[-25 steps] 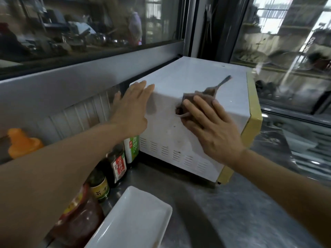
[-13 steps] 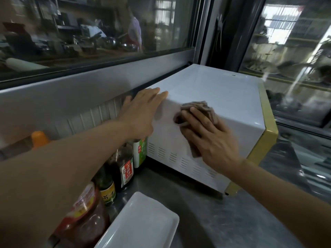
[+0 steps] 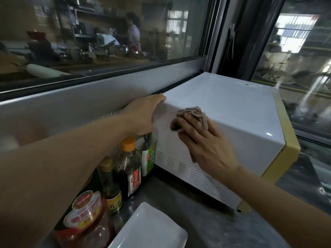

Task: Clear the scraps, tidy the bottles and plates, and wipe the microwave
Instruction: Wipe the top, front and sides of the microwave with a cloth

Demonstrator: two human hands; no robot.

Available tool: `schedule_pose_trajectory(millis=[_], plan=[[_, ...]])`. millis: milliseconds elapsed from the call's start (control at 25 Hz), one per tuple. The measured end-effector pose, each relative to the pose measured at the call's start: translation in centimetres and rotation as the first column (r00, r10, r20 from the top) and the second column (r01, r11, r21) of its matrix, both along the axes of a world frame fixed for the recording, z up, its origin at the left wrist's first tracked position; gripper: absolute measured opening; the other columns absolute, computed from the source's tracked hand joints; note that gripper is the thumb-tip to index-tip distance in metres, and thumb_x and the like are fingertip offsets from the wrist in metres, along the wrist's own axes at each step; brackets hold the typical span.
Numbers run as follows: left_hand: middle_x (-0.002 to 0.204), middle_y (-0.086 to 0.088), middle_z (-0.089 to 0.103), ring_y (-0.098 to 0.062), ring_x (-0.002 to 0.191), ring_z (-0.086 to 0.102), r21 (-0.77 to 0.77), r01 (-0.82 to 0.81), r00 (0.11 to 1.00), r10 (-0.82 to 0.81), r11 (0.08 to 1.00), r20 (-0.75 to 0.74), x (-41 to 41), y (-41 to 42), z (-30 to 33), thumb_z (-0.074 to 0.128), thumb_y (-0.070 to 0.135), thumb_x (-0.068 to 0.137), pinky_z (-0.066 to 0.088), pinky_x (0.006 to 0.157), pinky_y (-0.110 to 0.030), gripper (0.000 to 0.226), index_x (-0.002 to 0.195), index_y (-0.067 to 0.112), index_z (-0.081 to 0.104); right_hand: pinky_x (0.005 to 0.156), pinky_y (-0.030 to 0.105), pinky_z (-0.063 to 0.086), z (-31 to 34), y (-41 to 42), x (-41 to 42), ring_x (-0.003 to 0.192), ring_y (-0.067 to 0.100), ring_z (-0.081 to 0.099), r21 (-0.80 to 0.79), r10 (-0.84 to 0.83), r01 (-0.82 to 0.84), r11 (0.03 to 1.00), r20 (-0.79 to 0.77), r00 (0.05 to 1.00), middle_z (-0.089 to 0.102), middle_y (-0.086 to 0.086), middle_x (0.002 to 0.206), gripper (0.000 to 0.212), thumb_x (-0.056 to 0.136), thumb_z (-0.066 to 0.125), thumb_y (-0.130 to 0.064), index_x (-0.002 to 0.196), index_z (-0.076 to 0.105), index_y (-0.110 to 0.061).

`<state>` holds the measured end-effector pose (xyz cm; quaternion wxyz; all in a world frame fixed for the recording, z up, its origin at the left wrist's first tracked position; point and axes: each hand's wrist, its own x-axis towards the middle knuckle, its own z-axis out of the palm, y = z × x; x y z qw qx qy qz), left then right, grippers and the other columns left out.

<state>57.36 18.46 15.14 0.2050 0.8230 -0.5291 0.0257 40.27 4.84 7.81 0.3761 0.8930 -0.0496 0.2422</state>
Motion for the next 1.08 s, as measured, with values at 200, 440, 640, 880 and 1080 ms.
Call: schedule_pose_trajectory(millis=[200, 440, 640, 880, 1080], plan=[[0.156, 0.002, 0.023, -0.021, 0.141, 0.025, 0.053, 0.033, 0.999, -0.033, 0.998, 0.008, 0.3, 0.1, 0.5, 0.067, 0.001, 0.077, 0.025, 0.113, -0.033, 0.088, 0.148, 0.023, 0.021, 0.115, 0.049, 0.000, -3.4, 1.8, 0.1, 0.144, 0.030, 0.014, -0.071, -0.059, 0.035, 0.997, -0.361, 0.931, 0.025, 0.007, 0.155, 0.052, 0.091, 0.033, -0.024, 0.141, 0.042, -0.020], [0.142, -0.006, 0.043, -0.025, 0.124, 0.046, 0.070, 0.069, 0.991, -0.061, 0.995, -0.116, 0.4, 0.4, 0.8, 0.070, 0.009, 0.077, 0.041, 0.095, -0.030, 0.094, 0.149, 0.026, 0.013, 0.119, 0.048, 0.003, 3.7, 1.3, 3.6, 0.144, 0.030, 0.016, 0.023, -0.068, 0.070, 0.997, -0.079, 0.995, 0.025, 0.010, 0.154, 0.071, 0.081, 0.055, -0.037, 0.145, 0.033, -0.013], [0.136, -0.009, 0.049, -0.025, 0.110, 0.056, 0.072, 0.065, 0.993, -0.057, 0.995, -0.108, 0.7, 0.5, 0.6, 0.069, 0.001, 0.076, 0.051, 0.091, -0.037, 0.099, 0.149, 0.027, 0.007, 0.116, 0.048, 0.010, 3.0, 1.7, 5.5, 0.143, 0.030, 0.019, -0.060, -0.044, 0.040, 0.997, -0.068, 0.997, 0.030, 0.008, 0.153, 0.054, 0.089, 0.035, -0.028, 0.142, 0.040, -0.016], [0.145, -0.006, 0.040, -0.027, 0.124, 0.046, 0.103, 0.053, 0.997, -0.046, 0.993, -0.066, 0.9, 0.4, 0.3, 0.075, 0.000, 0.067, 0.040, 0.090, -0.025, 0.110, 0.149, 0.027, 0.007, 0.108, 0.050, -0.023, -2.1, 1.8, 3.2, 0.144, 0.035, -0.011, -0.092, -0.044, 0.007, 0.996, -0.408, 0.912, 0.002, 0.012, 0.159, 0.058, 0.094, 0.036, -0.025, 0.148, 0.020, -0.016], [0.159, 0.002, 0.011, -0.018, 0.143, 0.018, 0.145, 0.084, 0.996, -0.084, 0.986, -0.006, 0.8, 0.5, -0.2, 0.083, 0.008, 0.063, 0.021, 0.107, -0.022, 0.117, 0.150, 0.023, 0.007, 0.112, 0.050, -0.017, -1.3, 1.6, 2.6, 0.146, 0.034, -0.004, -0.097, -0.072, 0.038, 0.995, -0.374, 0.925, 0.008, 0.013, 0.158, 0.053, 0.093, 0.032, -0.023, 0.146, 0.029, -0.015]])
